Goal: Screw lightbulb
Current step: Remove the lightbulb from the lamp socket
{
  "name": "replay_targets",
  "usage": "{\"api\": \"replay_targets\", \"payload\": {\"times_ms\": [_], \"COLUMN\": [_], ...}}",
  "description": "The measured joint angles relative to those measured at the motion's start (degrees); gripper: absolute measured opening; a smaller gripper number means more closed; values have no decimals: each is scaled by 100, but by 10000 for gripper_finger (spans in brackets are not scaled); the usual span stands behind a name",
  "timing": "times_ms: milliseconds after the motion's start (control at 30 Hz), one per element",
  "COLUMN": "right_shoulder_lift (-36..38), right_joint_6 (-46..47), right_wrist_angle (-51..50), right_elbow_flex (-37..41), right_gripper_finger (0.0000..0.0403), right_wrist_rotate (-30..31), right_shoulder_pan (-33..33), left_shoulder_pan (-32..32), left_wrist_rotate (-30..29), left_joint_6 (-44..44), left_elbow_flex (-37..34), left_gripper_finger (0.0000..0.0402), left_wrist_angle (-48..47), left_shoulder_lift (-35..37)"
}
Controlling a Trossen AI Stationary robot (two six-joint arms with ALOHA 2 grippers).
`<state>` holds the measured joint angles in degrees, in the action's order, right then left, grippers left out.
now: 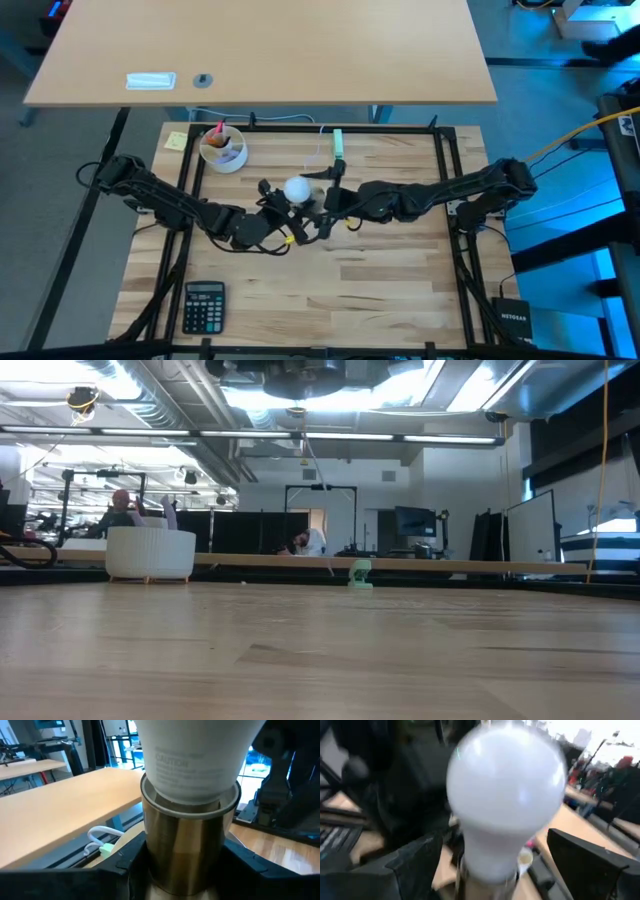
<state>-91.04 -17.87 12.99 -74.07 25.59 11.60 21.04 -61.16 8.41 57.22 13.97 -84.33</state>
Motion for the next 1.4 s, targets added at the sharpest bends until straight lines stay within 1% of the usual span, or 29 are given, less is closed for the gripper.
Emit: {"api": "replay_targets", "payload": {"times_ms": [133, 233, 333, 533, 633, 700, 800, 867, 933, 1100, 1167, 1200, 1267, 1333, 1400], "right_shoulder_lift": [-9, -9, -9, -9, 8, 67, 204, 286, 356, 410, 371, 343, 291, 286, 286], "right_joint_6": [-62, -61, -61, -27, -17, 69, 373, 559, 715, 1268, 1296, 1297, 1297, 1297, 1326], "right_wrist_angle": [156, 151, 157, 107, 37, -97, -259, -410, -567, -725, -673, -616, -607, -669, -682], "right_elbow_flex": [-4, -4, -4, -2, 0, 2, 2, 5, 7, 7, 7, 7, 5, 5, 2], "right_gripper_finger": [361, 341, 295, 168, 162, 162, 161, 160, 160, 159, 158, 158, 158, 158, 160], "right_wrist_rotate": [-151, -183, -271, -272, -329, -559, -1228, -1863, -2397, -4038, -4655, -4865, -5029, -4924, -4694], "right_shoulder_pan": [0, 0, 0, -2, 6, 9, 2, -9, -29, -109, -138, -138, -137, -133, -129], "left_shoulder_pan": [-2, -5, -4, 56, 137, 200, 257, 268, 275, 248, 214, 211, 189, 169, 158], "left_wrist_rotate": [21, 21, 44, -22, -34, 20, 503, 930, 1491, 2896, 3287, 3448, 3623, 3663, 3614], "left_joint_6": [46, 44, 11, -274, -513, -776, -1098, -1228, -1395, -1645, -1660, -1661, -1658, -1636, -1603], "left_elbow_flex": [1, 1, 1, 1, 1, 1, 1, 1, 4, 11, 10, 10, 10, -1, -1], "left_gripper_finger": [171, 171, 171, 171, 171, 171, 171, 171, 171, 171, 171, 171, 171, 171, 171], "left_wrist_angle": [-49, -58, -62, -29, -19, 26, 117, 115, 86, 247, 297, 307, 278, 259, 270], "left_shoulder_lift": [-2, -2, -2, -1, 9, 7, 14, 22, 22, 4, 0, 0, -7, -11, -9]}}
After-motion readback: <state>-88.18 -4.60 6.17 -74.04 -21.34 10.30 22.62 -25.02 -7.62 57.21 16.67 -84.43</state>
